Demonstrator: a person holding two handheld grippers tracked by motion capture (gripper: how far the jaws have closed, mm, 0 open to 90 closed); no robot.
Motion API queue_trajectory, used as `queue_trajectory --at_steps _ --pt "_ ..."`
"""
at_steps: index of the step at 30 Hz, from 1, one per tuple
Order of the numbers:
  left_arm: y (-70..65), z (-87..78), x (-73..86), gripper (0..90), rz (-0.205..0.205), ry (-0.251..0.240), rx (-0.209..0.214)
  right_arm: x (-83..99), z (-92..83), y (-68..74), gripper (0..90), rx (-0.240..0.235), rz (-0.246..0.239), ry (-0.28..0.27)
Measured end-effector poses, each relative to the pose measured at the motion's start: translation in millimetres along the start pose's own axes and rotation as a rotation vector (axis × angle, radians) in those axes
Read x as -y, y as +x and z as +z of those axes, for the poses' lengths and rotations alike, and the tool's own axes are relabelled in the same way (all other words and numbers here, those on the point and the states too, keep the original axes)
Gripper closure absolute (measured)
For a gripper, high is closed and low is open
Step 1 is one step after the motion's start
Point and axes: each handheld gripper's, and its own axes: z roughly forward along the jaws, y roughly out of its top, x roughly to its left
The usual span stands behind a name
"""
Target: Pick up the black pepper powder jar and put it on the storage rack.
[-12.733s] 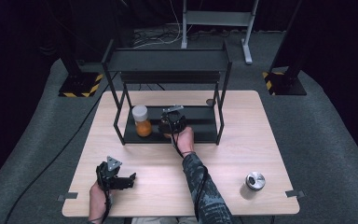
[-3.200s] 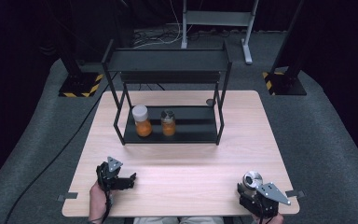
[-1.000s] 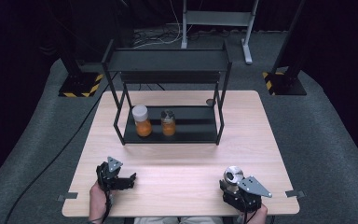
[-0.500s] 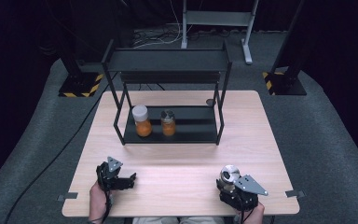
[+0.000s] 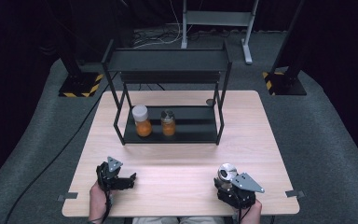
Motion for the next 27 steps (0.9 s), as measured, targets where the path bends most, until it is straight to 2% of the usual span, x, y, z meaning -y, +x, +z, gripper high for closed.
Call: queue_trajectory --at_steps 27 --pt "-0.1 -0.1 0.0 1.1 0.001 0.0 0.0 -16.5 17.2 3.3 30.4 -0.027 -0.054 0.008"
